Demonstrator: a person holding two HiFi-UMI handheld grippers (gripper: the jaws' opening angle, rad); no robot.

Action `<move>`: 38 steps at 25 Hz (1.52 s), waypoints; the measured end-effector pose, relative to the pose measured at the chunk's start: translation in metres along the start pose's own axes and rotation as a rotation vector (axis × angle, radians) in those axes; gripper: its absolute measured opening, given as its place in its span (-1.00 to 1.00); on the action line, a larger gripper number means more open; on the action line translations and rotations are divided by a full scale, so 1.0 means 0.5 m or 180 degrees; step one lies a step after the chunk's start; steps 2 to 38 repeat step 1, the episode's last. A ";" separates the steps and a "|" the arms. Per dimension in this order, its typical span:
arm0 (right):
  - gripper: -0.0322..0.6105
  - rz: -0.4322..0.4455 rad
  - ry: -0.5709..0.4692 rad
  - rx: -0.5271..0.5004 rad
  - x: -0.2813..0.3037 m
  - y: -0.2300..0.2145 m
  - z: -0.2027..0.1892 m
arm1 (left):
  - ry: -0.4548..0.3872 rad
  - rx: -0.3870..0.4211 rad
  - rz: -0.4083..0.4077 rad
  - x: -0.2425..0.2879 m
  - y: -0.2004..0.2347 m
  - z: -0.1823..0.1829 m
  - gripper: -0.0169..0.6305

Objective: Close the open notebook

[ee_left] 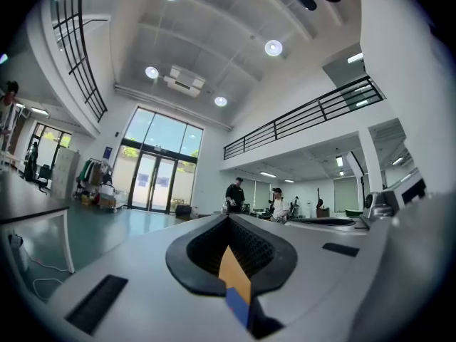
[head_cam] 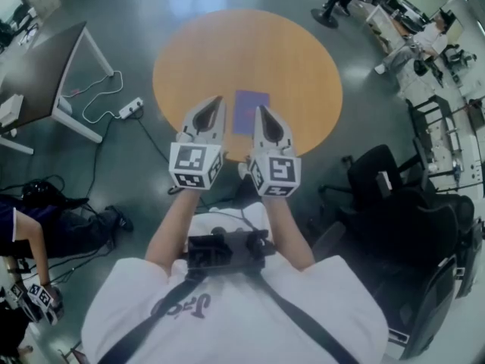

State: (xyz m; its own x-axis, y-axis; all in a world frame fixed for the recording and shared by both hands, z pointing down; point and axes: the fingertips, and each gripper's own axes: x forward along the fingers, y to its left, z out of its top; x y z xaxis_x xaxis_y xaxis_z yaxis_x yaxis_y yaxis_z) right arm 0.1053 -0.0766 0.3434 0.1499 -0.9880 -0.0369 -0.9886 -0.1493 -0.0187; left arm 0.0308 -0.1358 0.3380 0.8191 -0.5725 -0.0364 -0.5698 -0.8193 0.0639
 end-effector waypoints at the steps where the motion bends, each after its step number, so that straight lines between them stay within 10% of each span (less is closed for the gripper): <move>1: -0.83 -0.0014 0.0014 0.0006 0.004 -0.003 -0.002 | 0.0013 -0.0011 0.0010 0.003 0.003 -0.003 -0.91; 38: -0.83 -0.0014 0.0014 0.0006 0.004 -0.003 -0.002 | 0.0013 -0.0011 0.0010 0.003 0.003 -0.003 -0.91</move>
